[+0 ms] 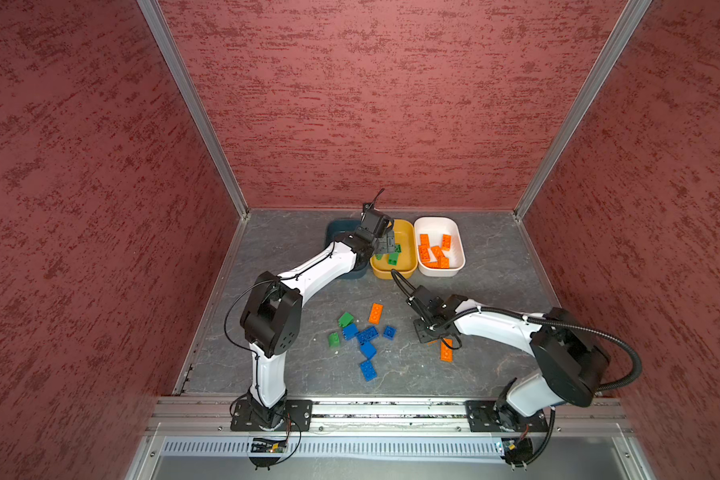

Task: Sort the legos into containers by color
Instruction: 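Lower the right gripper onto the orange brick and grasp it, then carry the orange brick with the right gripper into the white bin and release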

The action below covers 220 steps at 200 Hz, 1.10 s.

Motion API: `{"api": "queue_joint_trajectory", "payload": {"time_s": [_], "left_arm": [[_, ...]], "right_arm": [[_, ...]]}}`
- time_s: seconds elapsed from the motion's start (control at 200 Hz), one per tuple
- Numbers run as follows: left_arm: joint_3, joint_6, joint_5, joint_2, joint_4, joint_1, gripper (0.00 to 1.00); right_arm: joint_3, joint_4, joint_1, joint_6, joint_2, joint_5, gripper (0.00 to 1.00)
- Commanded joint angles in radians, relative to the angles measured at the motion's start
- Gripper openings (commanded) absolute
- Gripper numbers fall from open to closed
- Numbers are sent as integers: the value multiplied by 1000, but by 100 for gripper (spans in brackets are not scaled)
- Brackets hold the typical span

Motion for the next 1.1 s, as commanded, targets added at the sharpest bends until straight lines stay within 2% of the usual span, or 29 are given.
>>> {"api": "queue_joint_trajectory", "payload": {"time_s": [0.0,0.14,0.296,0.371,0.511,0.792,0.937,1.027,1.097], "left_arm": [[-10,-10,1,-33,-2,2,100],[-30,-11,16,-47,3,1,100],[-64,-19,23,-71,1,0,99],[-88,-24,27,-89,1,0,99],[-139,-27,26,-129,-7,-2,100],[-249,-22,-3,-215,-58,-4,100],[-322,-4,33,-263,-57,-10,99],[-360,22,51,-289,-58,-23,100],[-380,37,61,-300,-65,-35,100]], "right_arm": [[26,88,-38,-21,-81,60,26],[54,210,-118,-119,-162,45,26],[123,348,-276,-172,-135,-33,27],[165,417,-339,-186,-93,-61,27],[278,469,-413,-206,72,-64,27],[530,389,-432,-271,336,33,30],[597,358,-432,-261,385,46,41],[597,355,-432,-235,371,66,57],[582,356,-432,-226,349,66,65]]}}
